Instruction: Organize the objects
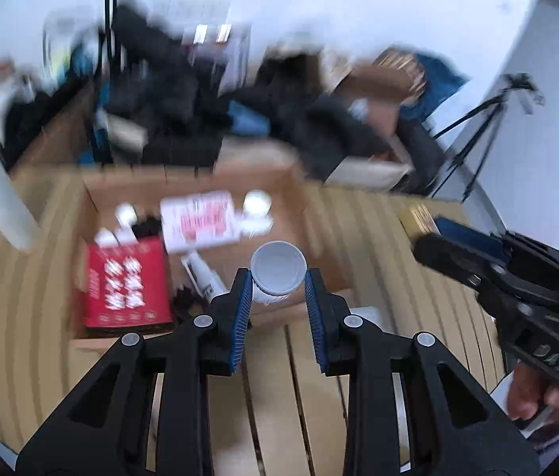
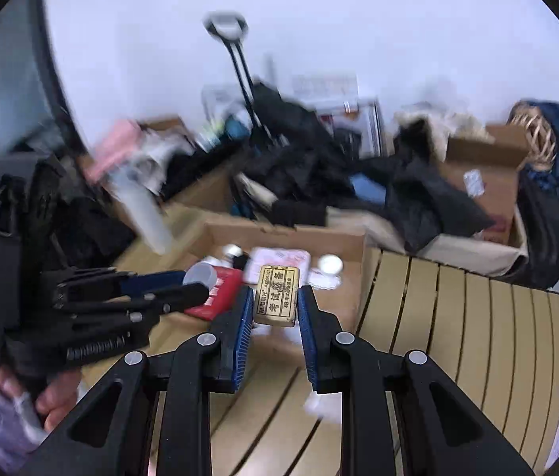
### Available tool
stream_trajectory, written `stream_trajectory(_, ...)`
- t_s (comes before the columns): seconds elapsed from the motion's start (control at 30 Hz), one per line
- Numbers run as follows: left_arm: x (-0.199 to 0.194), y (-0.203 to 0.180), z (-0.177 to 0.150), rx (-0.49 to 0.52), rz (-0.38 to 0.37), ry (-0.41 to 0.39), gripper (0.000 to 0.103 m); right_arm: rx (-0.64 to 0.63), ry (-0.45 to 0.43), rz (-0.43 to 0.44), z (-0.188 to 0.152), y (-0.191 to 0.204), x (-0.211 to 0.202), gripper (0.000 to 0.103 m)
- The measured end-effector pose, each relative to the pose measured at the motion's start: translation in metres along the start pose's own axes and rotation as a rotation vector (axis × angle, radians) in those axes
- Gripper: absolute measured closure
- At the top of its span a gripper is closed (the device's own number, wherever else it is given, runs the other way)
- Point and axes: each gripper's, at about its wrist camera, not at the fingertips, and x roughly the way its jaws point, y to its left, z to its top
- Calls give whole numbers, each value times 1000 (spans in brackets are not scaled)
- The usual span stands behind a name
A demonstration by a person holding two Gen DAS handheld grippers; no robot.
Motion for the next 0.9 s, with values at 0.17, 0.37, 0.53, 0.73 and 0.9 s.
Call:
stream_trajectory(0.17, 77, 36, 15, -69, 39, 98, 79, 77, 175, -71, 11, -35, 131, 78)
stream_trajectory(0.37, 129, 51, 24, -19, 98, 134, 59, 50, 256, -196, 21, -61, 215, 60)
stream_trajectory(0.53, 114, 58, 27, -13, 81, 92, 43, 14, 196, -165, 25, -52, 210, 26)
stream_trajectory(0.73, 50, 58, 18, 57, 245, 8, 18, 20, 185, -107, 31, -43, 169, 26)
stream_trajectory(0.9, -32, 74, -20, 4, 370, -97, 0, 21, 189, -79, 11, -34, 99, 21)
